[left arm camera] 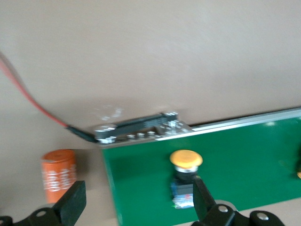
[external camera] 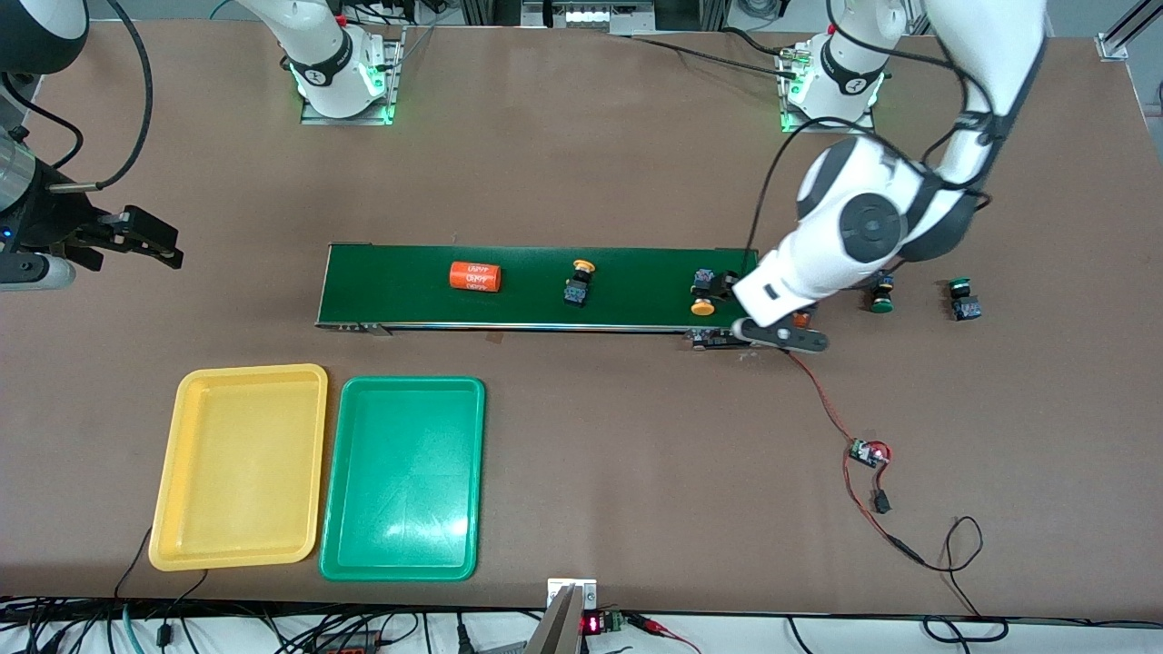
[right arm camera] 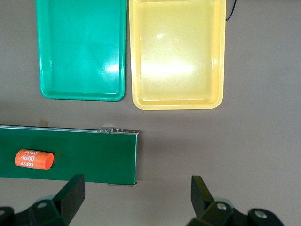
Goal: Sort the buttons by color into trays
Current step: 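Grasp the second orange battery with the left gripper while the right gripper rises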
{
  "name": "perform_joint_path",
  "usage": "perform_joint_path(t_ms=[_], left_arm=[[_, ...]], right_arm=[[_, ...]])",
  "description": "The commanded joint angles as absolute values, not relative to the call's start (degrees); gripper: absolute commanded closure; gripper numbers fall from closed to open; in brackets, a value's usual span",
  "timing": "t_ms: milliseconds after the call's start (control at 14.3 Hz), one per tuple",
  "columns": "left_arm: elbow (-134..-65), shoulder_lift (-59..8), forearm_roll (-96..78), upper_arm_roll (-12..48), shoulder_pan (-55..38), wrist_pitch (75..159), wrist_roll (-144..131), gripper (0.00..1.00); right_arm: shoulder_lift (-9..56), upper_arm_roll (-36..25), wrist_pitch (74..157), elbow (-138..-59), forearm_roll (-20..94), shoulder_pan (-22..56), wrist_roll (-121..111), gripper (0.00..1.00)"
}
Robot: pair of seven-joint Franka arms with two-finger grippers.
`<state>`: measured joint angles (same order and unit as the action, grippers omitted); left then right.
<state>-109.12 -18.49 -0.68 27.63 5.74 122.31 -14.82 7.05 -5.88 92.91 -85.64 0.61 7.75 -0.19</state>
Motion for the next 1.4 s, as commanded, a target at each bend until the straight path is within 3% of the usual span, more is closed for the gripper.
perform_joint_path(t_ms=[0,279,838,1047,1326], left_arm=[[-110.3,-19.0,-1.2,26.5,9.3,122.2,-12.8,0.0],[-111.1,-22.8,-1.1,26.0,13.4,122.3,-4.4,0.0],[-113.0,-27.6,4.4,26.0,16.8,124.9,0.1,0.0],[-118.2,-28.4,4.4,26.0,16.8,131.6,0.0,0.0],[-119.0,-29.4,4.4,26.0,16.9,132.0,-0.4,0.0]], right_arm=[[6.5,-5.7,91.8,-86.1,0.3,7.8,-0.1,0.0],[6.4,-5.6,91.7,-86.6,0.1,8.2,-0.3,0.0],[-3.2,-5.4,96.0,-101.3,0.4,8.3,0.7,0.0],[-9.6,-4.4,100.4,-111.1,0.4,8.9,5.4,0.0],[-17.9,-2.6,107.9,-123.8,0.4,9.3,8.7,0.0]])
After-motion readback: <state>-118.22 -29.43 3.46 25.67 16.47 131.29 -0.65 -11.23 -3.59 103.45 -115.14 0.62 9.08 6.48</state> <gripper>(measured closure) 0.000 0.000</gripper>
